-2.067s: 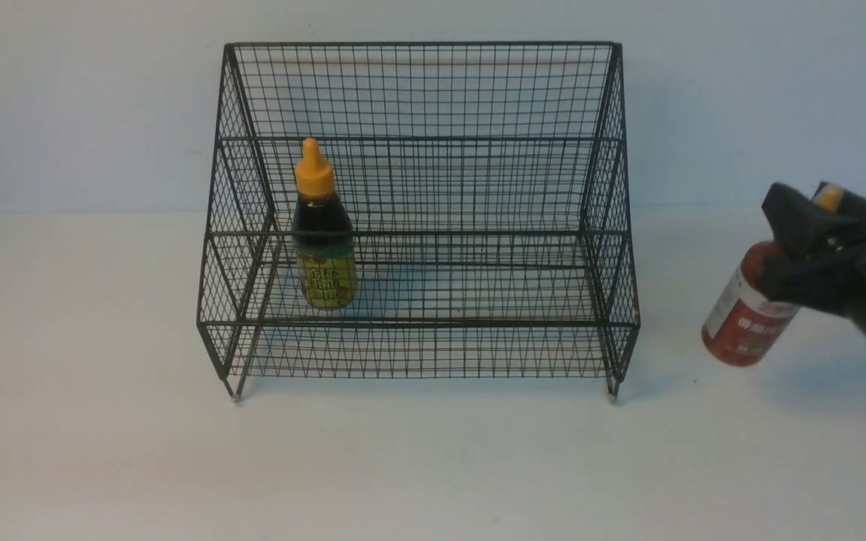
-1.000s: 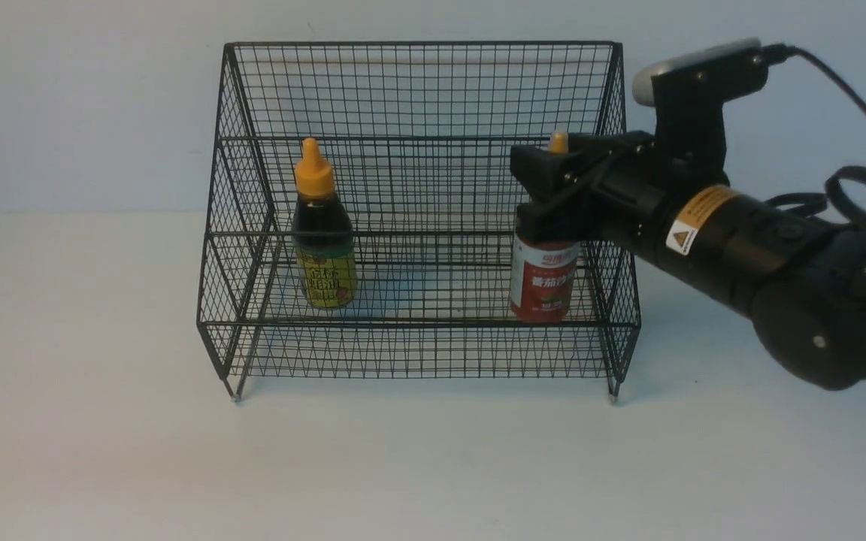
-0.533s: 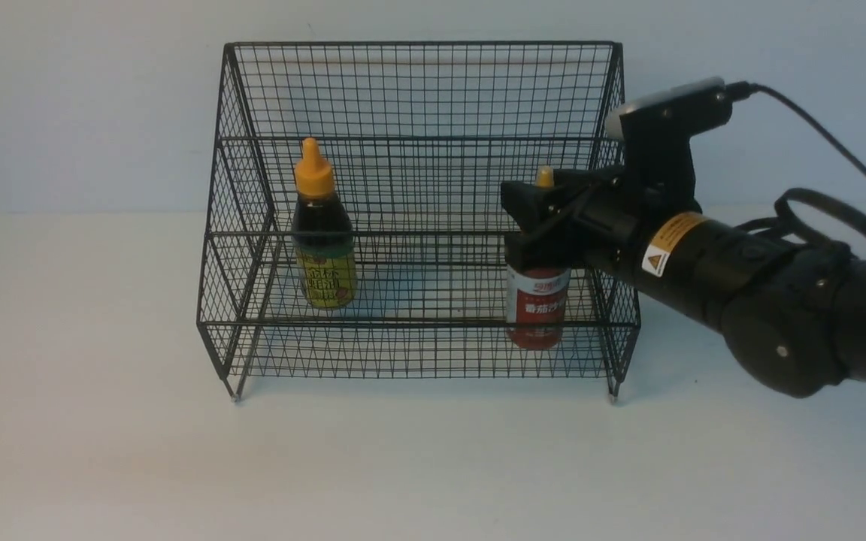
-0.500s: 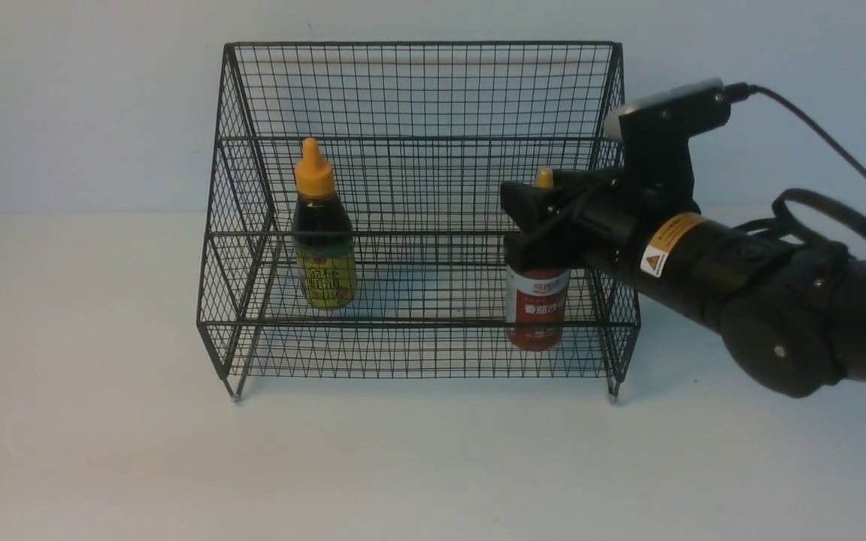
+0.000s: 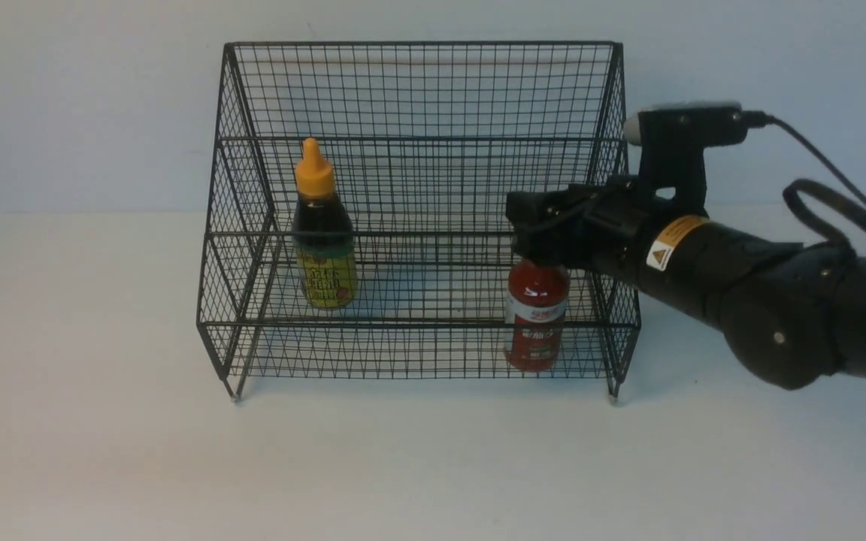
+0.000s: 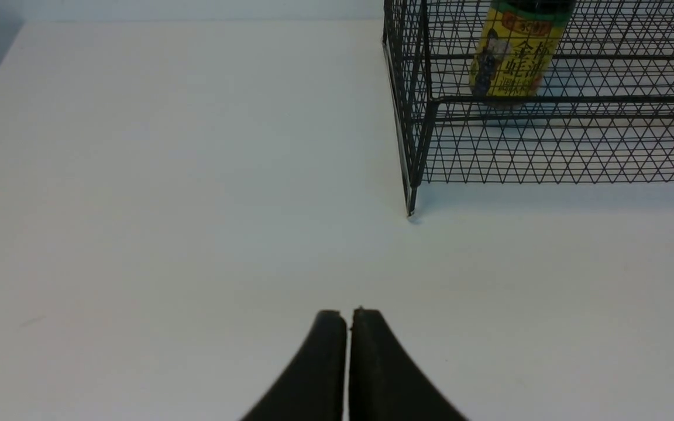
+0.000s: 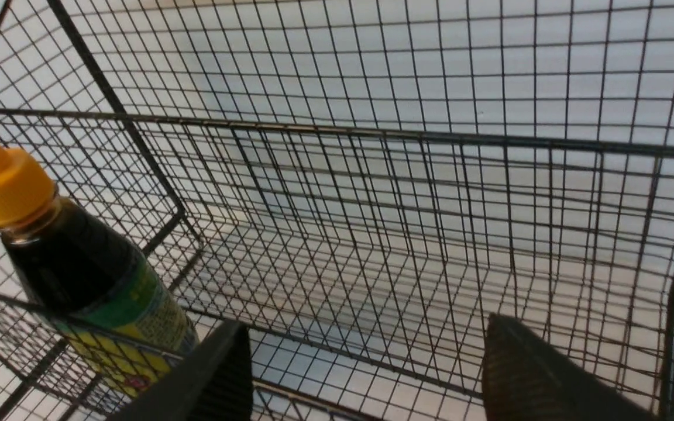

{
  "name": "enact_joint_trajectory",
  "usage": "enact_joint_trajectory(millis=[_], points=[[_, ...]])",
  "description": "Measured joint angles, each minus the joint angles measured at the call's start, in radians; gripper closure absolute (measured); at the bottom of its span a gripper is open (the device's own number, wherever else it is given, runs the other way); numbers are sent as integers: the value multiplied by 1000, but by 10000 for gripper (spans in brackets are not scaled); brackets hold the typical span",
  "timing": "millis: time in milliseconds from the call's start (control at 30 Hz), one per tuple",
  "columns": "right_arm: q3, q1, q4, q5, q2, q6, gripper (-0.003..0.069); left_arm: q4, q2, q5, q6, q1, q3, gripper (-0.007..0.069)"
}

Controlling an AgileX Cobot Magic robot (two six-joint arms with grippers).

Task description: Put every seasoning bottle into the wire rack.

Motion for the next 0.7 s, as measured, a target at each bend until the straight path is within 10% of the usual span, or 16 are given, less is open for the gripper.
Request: enact_joint_trajectory(millis=[267,500,700], points=[[0,-5,-17,310,-350,-100,253,0,0,0,0,0,0,629],[15,-137,-66,568,-802,-115,624,0,0,0,0,0,0,629],[193,-247,-159,593,-1174,-8,671,0,0,0,0,0,0,629]])
